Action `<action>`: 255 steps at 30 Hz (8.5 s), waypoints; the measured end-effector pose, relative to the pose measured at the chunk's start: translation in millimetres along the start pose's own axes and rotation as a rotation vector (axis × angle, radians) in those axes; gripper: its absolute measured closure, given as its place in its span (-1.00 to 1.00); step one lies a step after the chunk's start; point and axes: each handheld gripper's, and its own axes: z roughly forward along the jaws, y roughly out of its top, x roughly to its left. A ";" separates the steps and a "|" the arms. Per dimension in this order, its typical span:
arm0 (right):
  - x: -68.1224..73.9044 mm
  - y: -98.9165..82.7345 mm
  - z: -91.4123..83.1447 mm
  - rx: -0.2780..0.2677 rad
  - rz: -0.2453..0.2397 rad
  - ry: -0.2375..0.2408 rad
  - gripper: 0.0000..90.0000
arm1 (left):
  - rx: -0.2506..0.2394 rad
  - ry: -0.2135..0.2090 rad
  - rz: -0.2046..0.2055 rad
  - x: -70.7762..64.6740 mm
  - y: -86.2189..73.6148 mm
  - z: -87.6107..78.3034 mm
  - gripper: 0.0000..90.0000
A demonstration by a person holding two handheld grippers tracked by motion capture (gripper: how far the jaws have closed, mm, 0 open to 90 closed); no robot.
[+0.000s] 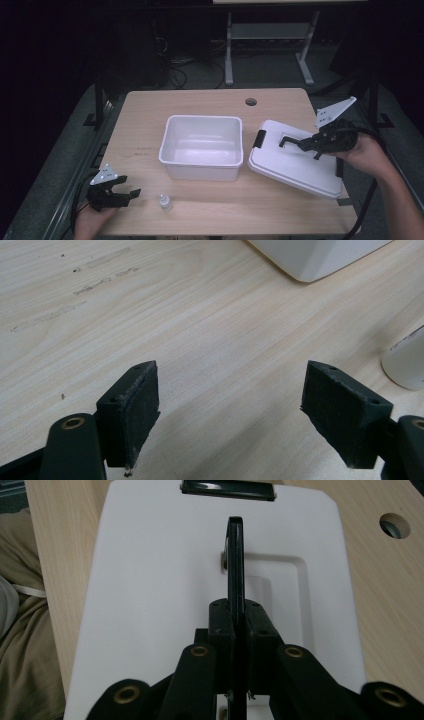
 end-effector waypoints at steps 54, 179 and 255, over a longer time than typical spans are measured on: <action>9.3 -55.9 91.1 0.034 0.092 0.045 0.85 | 0.008 -0.009 0.011 -2.9 1.7 3.2 -0.50; 96.7 -66.7 109.0 -0.127 0.063 0.036 -0.22 | 0.343 -0.330 0.448 -90.4 73.5 32.0 0.31; 98.3 -64.4 109.7 -0.109 0.043 0.043 -0.32 | 0.298 -0.242 0.461 -60.0 211.8 -48.5 0.32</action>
